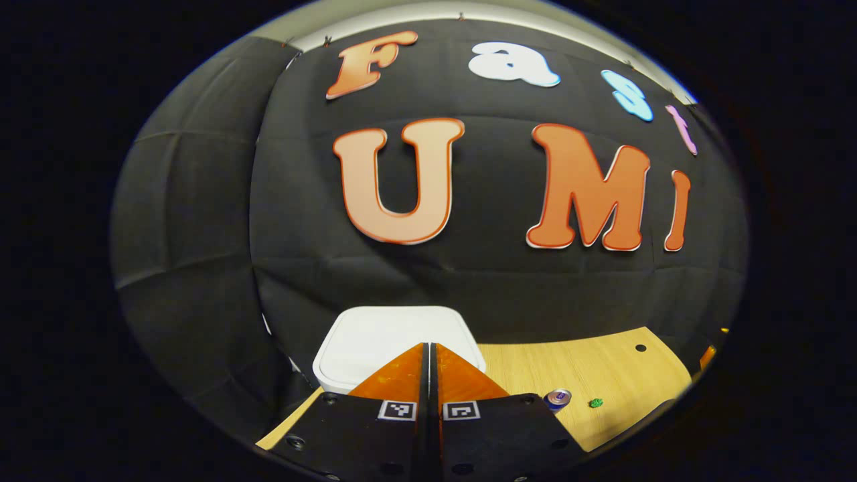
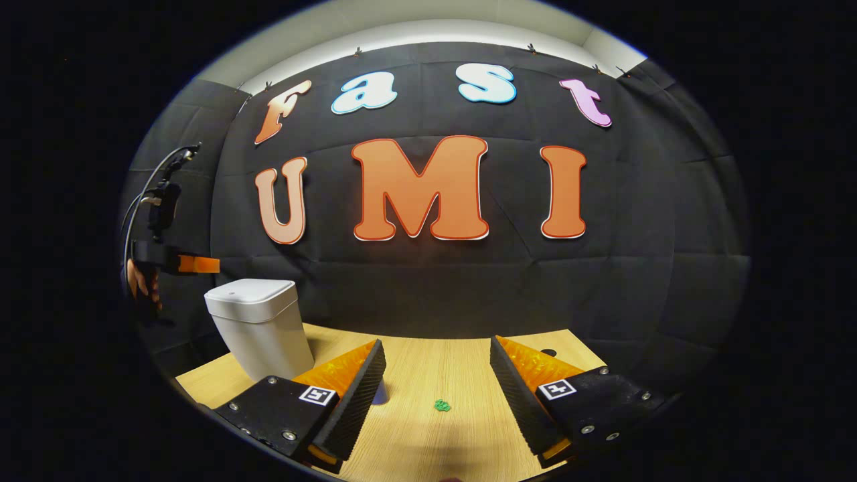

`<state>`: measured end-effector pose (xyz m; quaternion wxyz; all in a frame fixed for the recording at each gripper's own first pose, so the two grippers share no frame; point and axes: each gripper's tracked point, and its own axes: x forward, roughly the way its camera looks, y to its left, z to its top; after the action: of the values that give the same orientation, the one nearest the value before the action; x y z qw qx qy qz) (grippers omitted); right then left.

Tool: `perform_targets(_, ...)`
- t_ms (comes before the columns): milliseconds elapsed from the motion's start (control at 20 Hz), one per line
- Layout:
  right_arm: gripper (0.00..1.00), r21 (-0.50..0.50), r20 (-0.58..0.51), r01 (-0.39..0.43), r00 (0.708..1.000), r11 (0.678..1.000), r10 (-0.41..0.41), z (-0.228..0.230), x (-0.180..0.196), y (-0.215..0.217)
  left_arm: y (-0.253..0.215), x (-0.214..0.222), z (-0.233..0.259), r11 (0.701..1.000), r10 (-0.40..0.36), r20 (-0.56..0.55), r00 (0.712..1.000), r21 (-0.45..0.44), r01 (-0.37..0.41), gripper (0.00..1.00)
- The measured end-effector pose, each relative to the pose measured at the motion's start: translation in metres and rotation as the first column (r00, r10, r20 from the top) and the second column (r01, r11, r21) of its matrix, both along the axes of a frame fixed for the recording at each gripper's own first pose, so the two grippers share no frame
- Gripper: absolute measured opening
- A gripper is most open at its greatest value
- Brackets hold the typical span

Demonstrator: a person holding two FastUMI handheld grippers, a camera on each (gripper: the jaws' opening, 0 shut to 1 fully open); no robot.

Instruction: Press the lid of the desktop garbage bin to open it, pick up the crumpled paper on the desktop and throw it into the bin, then pick up the pop can on the desktop and drop it into the bin, and finally close the garbage bin lid.

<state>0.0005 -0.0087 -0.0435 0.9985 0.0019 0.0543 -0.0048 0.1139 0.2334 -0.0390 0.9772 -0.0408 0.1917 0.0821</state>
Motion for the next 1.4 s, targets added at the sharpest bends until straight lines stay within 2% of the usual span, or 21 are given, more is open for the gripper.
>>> perform_targets(100,0.94,0.003,-0.011,0.007,1.000,1.000,-0.007,-0.004,0.000,-0.003,0.017,0.009,-0.012,0.994,-0.007,-0.085,0.996,-0.110,-0.002,0.00)
perform_targets(250,0.94,0.009,-0.023,0.021,1.000,1.000,-0.021,-0.010,0.000,-0.009,0.040,0.026,-0.019,0.983,-0.040,-0.154,0.987,-0.184,0.011,0.00)
perform_targets(500,0.94,0.028,-0.030,0.030,0.999,0.999,-0.029,-0.019,0.002,-0.013,0.041,0.037,-0.053,0.977,-0.089,-0.256,0.963,-0.210,0.034,0.00)
perform_targets(600,0.94,0.021,-0.040,0.035,0.999,0.999,-0.034,-0.023,0.004,-0.015,0.042,0.037,-0.064,0.982,-0.098,-0.282,0.954,-0.181,0.048,0.00)
perform_targets(650,0.94,0.020,-0.045,0.040,0.998,0.999,-0.039,-0.024,0.005,-0.016,0.045,0.034,-0.073,0.986,-0.087,-0.310,0.947,-0.161,0.038,0.00)
perform_targets(700,0.94,0.021,-0.050,0.043,0.998,0.999,-0.041,-0.026,0.006,-0.017,0.039,0.029,-0.079,0.984,-0.113,-0.356,0.928,-0.168,0.055,0.00)
perform_targets(800,0.94,0.023,-0.060,0.050,0.997,0.998,-0.049,-0.030,0.008,-0.019,0.042,0.030,-0.076,0.987,-0.099,-0.337,0.936,-0.150,0.051,0.01)
perform_targets(900,0.94,0.025,-0.067,0.054,0.996,0.998,-0.053,-0.033,0.011,-0.019,0.038,0.026,-0.081,0.988,-0.097,-0.369,0.924,-0.146,0.045,0.03)
perform_targets(1000,0.94,0.021,-0.070,0.055,0.996,0.998,-0.054,-0.034,0.013,-0.018,0.037,0.025,-0.083,0.989,-0.074,-0.377,0.923,-0.147,0.019,0.00)
perform_targets(1100,0.94,0.028,-0.069,0.049,0.997,0.998,-0.047,-0.032,0.015,-0.016,0.040,0.028,-0.079,0.996,-0.070,-0.339,0.938,-0.070,0.049,0.01)
perform_targets(1150,0.94,0.033,-0.065,0.049,0.997,0.998,-0.047,-0.031,0.016,-0.017,0.047,0.030,-0.067,0.999,-0.042,-0.280,0.959,0.008,0.046,0.00)
perform_targets(1250,0.94,0.037,-0.063,0.055,0.997,0.998,-0.053,-0.028,0.017,-0.019,0.045,0.031,-0.029,0.997,0.009,-0.141,0.990,0.082,0.003,0.01)
perform_targets(1300,0.94,0.038,-0.066,0.058,0.996,0.998,-0.056,-0.028,0.019,-0.020,0.039,0.028,-0.004,0.996,0.026,-0.058,0.998,0.087,-0.021,0.04)
perform_targets(1350,0.94,0.038,-0.068,0.058,0.996,0.998,-0.055,-0.028,0.019,-0.021,0.023,0.023,0.018,0.998,0.011,0.045,0.999,0.055,-0.014,0.05)
perform_targets(1400,0.94,0.038,-0.068,0.056,0.996,0.998,-0.053,-0.028,0.020,-0.019,0.009,0.017,0.041,0.999,0.005,0.124,0.992,0.035,-0.010,0.24)
